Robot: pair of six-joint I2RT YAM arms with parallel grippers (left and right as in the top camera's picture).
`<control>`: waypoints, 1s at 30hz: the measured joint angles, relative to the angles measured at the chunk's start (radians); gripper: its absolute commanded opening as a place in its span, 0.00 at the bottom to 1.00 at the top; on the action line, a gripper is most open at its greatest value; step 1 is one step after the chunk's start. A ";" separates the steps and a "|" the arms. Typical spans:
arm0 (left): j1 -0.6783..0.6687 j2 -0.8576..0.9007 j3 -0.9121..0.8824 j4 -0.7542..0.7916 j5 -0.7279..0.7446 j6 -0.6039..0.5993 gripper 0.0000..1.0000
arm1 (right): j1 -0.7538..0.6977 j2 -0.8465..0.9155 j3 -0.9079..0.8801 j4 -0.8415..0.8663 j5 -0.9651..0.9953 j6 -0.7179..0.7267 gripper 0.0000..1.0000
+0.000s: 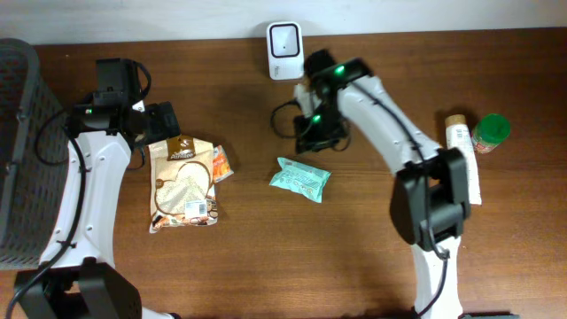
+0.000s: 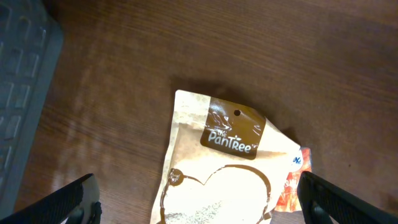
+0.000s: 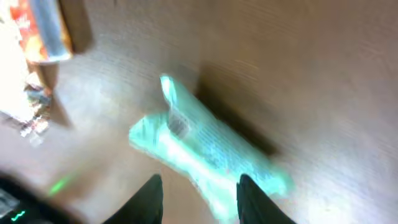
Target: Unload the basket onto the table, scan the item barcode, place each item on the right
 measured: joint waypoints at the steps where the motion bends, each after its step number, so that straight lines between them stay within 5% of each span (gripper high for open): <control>1: 0.000 0.000 0.000 0.000 0.000 0.000 0.99 | -0.027 -0.024 0.002 -0.040 -0.011 0.000 0.34; 17: 0.000 0.000 0.000 0.000 0.000 0.000 0.99 | -0.119 -0.671 -0.102 -0.066 0.056 0.077 0.40; 30: 0.000 0.000 0.000 0.000 0.000 0.000 0.99 | -0.119 -0.642 -0.770 0.582 -0.042 0.386 0.51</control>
